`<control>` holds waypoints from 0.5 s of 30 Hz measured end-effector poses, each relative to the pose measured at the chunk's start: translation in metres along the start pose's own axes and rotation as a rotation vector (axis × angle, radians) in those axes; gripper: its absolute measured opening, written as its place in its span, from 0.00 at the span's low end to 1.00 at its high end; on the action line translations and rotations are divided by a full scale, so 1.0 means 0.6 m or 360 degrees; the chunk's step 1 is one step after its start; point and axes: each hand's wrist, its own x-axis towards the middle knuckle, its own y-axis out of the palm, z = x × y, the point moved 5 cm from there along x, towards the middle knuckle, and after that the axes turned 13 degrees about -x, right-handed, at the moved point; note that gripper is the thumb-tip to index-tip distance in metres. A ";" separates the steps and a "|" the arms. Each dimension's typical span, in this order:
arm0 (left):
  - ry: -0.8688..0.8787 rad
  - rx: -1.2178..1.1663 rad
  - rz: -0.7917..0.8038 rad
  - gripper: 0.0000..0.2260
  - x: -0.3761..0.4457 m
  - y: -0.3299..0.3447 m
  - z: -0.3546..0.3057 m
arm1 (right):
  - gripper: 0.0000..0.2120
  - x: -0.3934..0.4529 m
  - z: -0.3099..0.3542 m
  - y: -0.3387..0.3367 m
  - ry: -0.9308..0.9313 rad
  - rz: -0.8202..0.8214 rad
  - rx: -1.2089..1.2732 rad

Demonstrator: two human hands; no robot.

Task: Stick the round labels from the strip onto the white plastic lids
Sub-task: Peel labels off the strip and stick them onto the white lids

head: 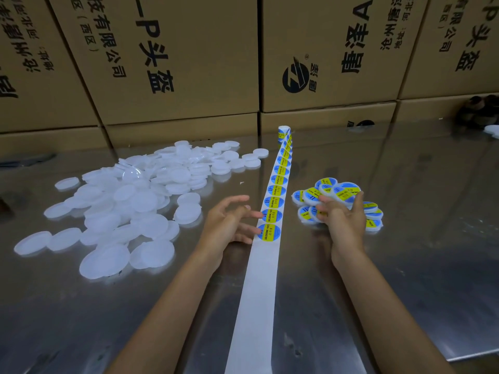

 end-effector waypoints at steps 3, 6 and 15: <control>0.0246 0.0295 -0.0283 0.10 0.009 -0.025 -0.013 | 0.37 0.001 0.000 0.002 -0.0010 -0.0002 -0.0040; 0.0569 0.0889 -0.0618 0.11 0.011 -0.067 -0.042 | 0.31 0.002 -0.002 0.006 -0.0027 0.0011 -0.0052; 0.0354 0.2103 -0.0604 0.20 0.030 -0.143 -0.047 | 0.15 -0.045 0.005 0.063 -0.0615 0.0374 -0.0859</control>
